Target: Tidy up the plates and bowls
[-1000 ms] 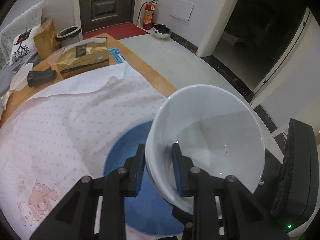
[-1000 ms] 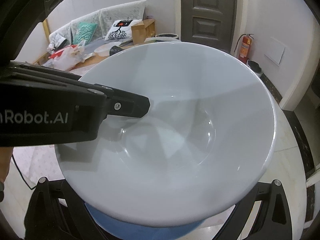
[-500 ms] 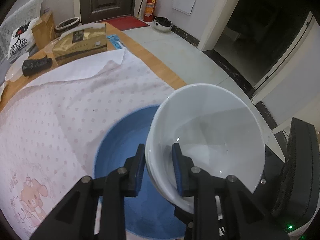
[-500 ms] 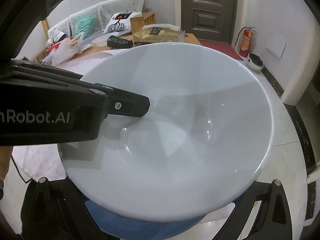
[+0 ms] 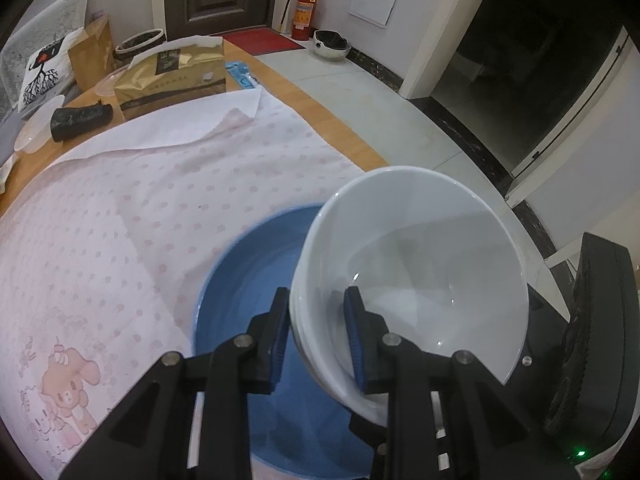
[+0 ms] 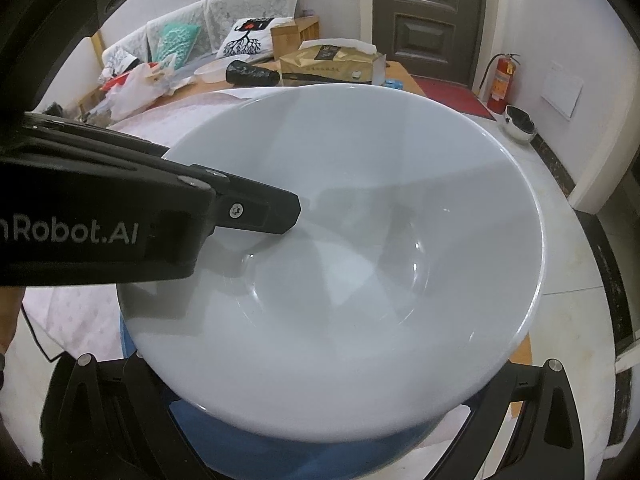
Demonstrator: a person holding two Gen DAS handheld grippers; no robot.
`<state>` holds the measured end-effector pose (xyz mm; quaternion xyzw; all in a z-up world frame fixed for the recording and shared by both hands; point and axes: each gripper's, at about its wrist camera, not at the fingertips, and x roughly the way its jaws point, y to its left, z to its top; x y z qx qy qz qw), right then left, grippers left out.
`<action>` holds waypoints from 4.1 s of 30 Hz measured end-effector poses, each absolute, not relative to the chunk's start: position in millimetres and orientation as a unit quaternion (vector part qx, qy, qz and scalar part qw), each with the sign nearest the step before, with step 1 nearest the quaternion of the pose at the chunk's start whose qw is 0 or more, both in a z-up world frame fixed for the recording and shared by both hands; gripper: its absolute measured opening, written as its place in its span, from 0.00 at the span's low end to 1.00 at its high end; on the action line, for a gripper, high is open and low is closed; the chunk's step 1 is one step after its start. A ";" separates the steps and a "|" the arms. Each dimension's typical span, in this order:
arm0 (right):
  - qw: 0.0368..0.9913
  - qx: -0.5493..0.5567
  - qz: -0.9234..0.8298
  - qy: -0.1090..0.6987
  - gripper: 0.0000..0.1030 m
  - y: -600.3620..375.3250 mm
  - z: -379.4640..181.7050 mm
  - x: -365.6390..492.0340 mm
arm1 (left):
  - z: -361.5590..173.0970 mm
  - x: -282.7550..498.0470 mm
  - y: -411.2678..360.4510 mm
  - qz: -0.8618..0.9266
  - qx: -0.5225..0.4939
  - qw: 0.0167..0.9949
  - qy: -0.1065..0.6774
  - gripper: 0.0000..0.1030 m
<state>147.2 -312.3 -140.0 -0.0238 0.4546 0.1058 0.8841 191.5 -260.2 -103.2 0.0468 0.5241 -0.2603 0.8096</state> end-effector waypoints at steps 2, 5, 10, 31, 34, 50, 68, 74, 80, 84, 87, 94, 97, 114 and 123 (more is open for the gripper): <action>0.884 -0.022 0.109 0.455 0.95 -310.0 -139.8 146.9 | -102.8 192.2 -256.6 -0.258 0.044 0.808 0.528 0.22; 0.883 -0.028 0.115 0.454 0.95 -305.7 -140.4 146.7 | -102.9 191.8 -252.2 -0.255 0.047 0.808 0.530 0.22; 0.883 -0.032 0.119 0.454 0.95 -304.8 -140.8 146.4 | -103.4 190.6 -250.3 -0.257 0.044 0.809 0.527 0.23; 0.888 -0.063 0.111 0.442 0.94 -308.6 -120.4 127.3 | -66.5 170.1 -244.2 -0.257 0.052 0.831 0.491 0.36; 0.894 -0.052 0.110 0.431 0.94 -316.0 -108.4 118.3 | -51.3 159.0 -243.0 -0.260 0.059 0.842 0.470 0.50; 0.928 -0.053 0.086 0.357 0.95 -345.3 -47.2 67.6 | -6.0 115.8 -215.1 -0.228 0.076 0.901 0.362 0.91; 0.952 -0.036 0.095 0.290 0.96 -331.2 -16.4 61.6 | 11.4 75.5 -152.7 -0.121 0.062 0.946 0.293 1.00; 0.958 -0.036 0.112 0.263 0.96 -314.9 -7.4 63.1 | 18.5 58.3 -121.4 -0.053 0.055 0.963 0.258 1.00; 0.965 -0.030 0.131 0.226 0.96 -297.6 1.9 62.0 | 20.8 39.6 -88.7 0.014 0.036 0.976 0.216 1.00; 0.969 -0.033 0.140 0.199 0.96 -285.1 8.1 62.7 | 19.9 33.3 -70.0 0.036 0.017 0.979 0.201 1.00; 0.970 -0.035 0.145 0.190 0.96 -276.8 10.5 64.3 | 18.2 31.5 -57.7 0.045 0.004 0.979 0.197 1.00; 0.971 -0.034 0.155 0.181 0.96 -266.6 11.8 72.7 | 16.1 31.3 -42.0 0.055 -0.004 0.980 0.189 1.00; 0.971 -0.032 0.155 0.180 0.96 -265.4 10.7 75.1 | 14.4 34.5 -39.3 0.059 -0.004 0.980 0.189 1.00; 0.971 -0.036 0.156 0.179 0.96 -262.0 7.0 79.6 | 9.7 38.7 -32.1 0.063 -0.009 0.980 0.188 1.00; 0.971 -0.032 0.155 0.178 0.96 -258.9 4.2 80.4 | 10.2 40.0 -30.0 0.064 -0.007 0.981 0.184 1.00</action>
